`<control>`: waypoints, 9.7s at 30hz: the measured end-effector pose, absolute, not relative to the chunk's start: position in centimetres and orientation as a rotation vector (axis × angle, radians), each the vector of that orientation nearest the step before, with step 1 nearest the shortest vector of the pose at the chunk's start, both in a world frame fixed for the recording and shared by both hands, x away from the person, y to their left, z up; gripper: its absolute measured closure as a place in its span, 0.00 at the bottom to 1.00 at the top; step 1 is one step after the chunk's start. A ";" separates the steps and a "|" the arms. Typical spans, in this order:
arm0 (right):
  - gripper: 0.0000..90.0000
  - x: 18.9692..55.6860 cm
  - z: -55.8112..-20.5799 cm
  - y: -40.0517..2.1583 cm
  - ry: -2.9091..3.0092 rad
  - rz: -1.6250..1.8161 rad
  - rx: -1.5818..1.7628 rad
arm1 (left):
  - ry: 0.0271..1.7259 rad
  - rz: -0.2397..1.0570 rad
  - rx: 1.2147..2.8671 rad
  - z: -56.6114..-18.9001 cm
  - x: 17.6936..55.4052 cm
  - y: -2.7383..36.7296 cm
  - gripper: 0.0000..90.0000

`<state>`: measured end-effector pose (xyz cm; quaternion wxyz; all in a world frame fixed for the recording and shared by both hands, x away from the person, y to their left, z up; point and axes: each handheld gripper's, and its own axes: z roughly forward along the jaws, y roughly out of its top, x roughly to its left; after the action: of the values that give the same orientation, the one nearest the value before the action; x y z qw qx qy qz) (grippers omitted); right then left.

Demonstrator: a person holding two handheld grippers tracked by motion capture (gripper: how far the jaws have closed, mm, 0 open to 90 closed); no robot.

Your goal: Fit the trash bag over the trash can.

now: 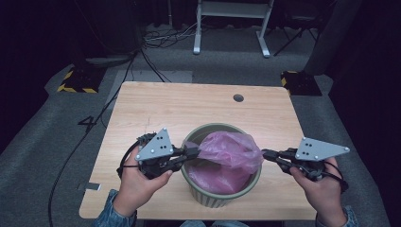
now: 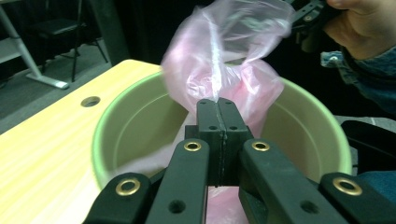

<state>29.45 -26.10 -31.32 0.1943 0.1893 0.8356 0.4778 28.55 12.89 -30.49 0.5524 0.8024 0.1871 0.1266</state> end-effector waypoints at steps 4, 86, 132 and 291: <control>1.00 29.4 -31.7 -26.9 2.349 1.376 0.555 | 0.474 0.304 1.886 -30.7 28.4 14.1 1.00; 0.90 29.6 -31.5 -26.9 2.295 1.425 0.592 | 0.426 0.341 1.922 -32.5 27.0 14.8 0.46; 1.00 28.0 -33.1 -30.0 2.389 1.501 0.650 | 0.619 0.625 1.865 -31.5 31.0 18.6 1.00; 0.47 31.0 -32.4 -28.3 2.375 1.432 0.669 | 0.396 0.656 1.981 -34.3 26.7 17.3 0.62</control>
<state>31.00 -28.33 -32.41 0.1437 0.2320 0.8238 0.4968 26.73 17.34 -34.33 0.4871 0.8145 0.1627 0.2699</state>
